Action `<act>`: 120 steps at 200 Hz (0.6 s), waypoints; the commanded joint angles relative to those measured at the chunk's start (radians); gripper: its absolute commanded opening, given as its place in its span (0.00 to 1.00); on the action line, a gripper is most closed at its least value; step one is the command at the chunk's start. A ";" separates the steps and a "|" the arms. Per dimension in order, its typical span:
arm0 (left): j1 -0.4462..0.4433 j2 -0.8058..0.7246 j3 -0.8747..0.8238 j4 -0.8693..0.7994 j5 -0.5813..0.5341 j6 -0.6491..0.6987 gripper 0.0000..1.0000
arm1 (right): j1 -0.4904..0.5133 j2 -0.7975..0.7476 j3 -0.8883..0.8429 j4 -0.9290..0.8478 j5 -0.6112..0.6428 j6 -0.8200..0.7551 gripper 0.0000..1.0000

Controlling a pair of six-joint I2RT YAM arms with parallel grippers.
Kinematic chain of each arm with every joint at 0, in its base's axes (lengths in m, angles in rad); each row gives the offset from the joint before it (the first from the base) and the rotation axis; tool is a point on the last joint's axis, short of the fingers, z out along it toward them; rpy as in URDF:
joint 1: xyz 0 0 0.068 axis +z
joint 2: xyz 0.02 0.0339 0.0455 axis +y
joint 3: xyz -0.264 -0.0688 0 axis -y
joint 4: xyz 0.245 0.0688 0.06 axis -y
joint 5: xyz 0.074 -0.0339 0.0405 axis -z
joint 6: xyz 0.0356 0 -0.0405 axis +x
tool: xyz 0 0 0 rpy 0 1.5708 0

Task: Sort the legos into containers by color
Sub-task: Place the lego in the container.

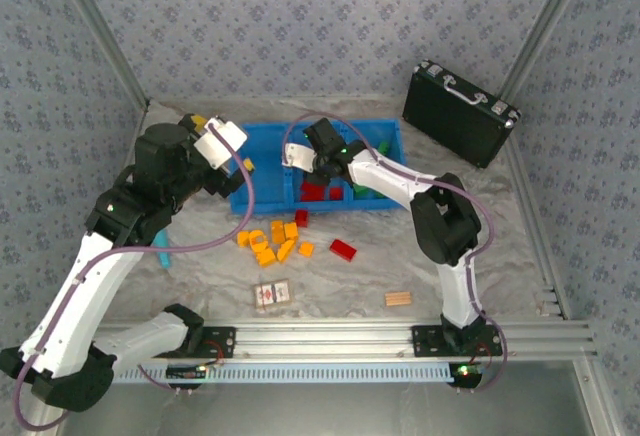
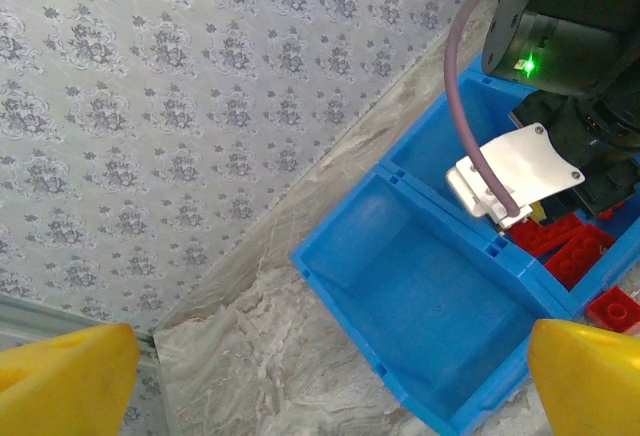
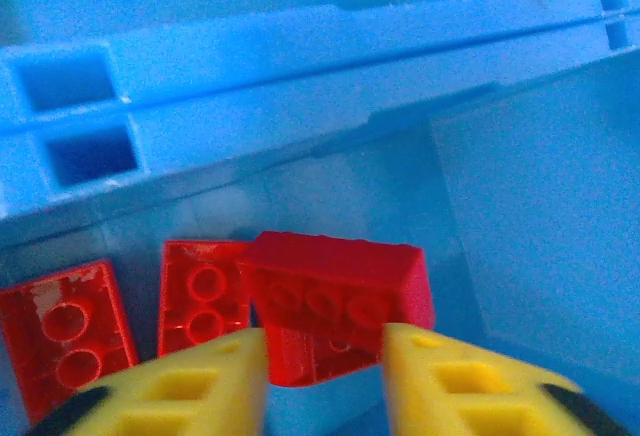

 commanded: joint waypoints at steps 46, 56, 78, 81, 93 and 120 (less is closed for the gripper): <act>0.006 -0.023 0.011 0.020 0.000 0.003 1.00 | 0.019 -0.163 -0.075 -0.033 0.104 0.029 0.65; 0.006 -0.021 0.012 0.020 0.001 0.002 1.00 | 0.032 -0.234 -0.115 -0.083 0.122 0.037 0.67; 0.006 -0.021 0.007 0.021 0.008 0.003 1.00 | 0.065 -0.405 -0.225 -0.204 0.129 0.071 0.68; 0.006 -0.021 0.006 0.020 0.008 0.002 1.00 | 0.068 -0.428 -0.243 -0.209 0.120 0.081 0.69; 0.006 -0.020 0.001 0.020 0.012 -0.002 1.00 | 0.086 -0.510 -0.314 -0.269 0.099 0.137 0.75; 0.006 -0.026 -0.006 0.052 0.013 -0.020 1.00 | 0.147 -0.626 -0.497 -0.287 0.174 0.285 0.76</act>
